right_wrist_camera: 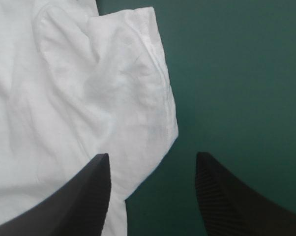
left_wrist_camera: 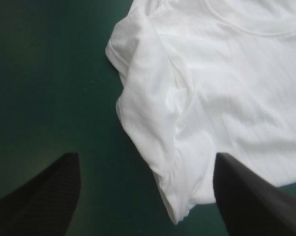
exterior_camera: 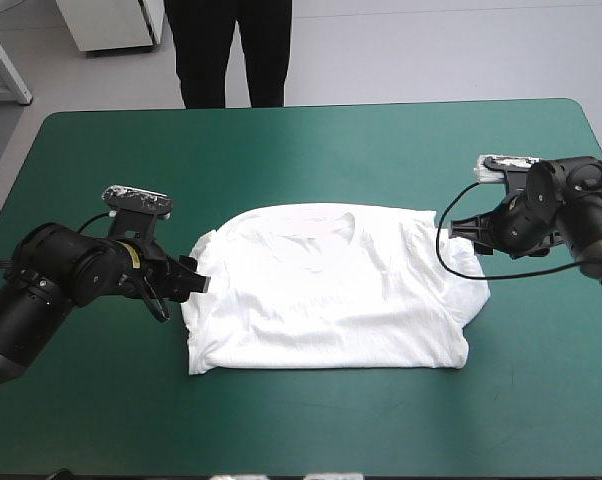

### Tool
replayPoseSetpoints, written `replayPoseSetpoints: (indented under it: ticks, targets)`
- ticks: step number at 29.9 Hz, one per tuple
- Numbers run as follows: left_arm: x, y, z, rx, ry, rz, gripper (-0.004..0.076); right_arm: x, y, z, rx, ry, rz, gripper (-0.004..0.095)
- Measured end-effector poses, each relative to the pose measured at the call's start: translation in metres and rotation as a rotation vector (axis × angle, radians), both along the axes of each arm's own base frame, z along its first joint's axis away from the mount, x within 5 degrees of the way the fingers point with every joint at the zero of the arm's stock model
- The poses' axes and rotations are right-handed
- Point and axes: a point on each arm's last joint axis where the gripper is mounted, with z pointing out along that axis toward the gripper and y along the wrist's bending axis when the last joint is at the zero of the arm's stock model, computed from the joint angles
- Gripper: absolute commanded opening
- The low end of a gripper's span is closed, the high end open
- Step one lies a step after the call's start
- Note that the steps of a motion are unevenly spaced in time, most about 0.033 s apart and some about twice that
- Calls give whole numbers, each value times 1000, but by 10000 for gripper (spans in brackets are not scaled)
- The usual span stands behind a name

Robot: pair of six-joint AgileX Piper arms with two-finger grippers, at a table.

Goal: Fold the cloth

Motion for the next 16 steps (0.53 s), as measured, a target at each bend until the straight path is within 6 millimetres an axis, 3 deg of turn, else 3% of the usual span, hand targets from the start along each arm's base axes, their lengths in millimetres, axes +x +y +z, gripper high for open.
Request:
replayPoseSetpoints:
  ticks: [6,16]
  targets:
    - [0,0,0,-1,-2,0,545,31,-10,-37,30,76,-23,486]
    - [0,0,0,-2,-4,-1,545,61,-7,-92,33,174,-19,415]
